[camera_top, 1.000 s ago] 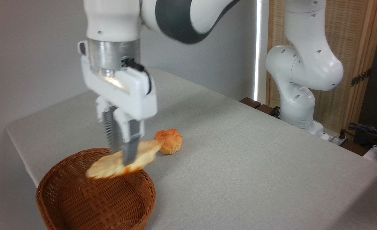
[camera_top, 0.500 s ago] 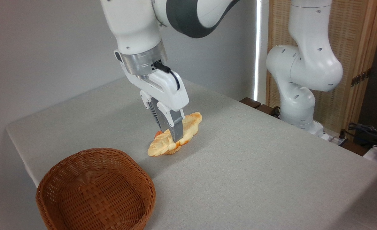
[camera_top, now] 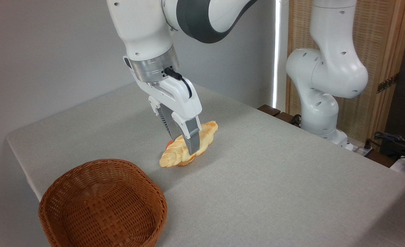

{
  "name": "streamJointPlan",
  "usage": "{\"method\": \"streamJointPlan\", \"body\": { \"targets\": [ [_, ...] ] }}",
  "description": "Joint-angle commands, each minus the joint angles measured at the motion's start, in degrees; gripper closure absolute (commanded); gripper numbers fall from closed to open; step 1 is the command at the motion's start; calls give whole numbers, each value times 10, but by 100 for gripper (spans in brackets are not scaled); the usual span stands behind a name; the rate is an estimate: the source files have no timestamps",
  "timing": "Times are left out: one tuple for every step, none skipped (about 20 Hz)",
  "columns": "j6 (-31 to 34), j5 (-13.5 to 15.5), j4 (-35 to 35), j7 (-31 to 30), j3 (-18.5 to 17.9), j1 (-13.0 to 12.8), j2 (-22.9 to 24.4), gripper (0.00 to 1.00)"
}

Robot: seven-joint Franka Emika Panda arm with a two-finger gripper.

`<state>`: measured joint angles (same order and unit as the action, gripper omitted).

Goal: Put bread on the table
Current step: 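Lower the roll onto the table and open the gripper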

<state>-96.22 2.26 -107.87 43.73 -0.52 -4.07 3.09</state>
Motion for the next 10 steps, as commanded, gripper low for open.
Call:
{"method": "streamJointPlan", "body": {
  "targets": [
    [9,-1,2,16,-4,-1,9,0],
    [9,-1,4,23,-5,-1,9,0],
    [10,-1,7,26,-7,-1,9,0],
    [9,-1,15,26,-8,-1,9,0],
    [9,-2,24,25,-8,-1,9,0],
    [9,-2,36,25,-9,-1,9,0],
    [9,-12,50,25,-8,-1,9,0],
    [9,-24,60,25,-8,-1,9,0],
    [9,-33,66,24,-8,-1,9,0],
    [9,-34,68,24,-8,-1,9,0]
  ]
}}
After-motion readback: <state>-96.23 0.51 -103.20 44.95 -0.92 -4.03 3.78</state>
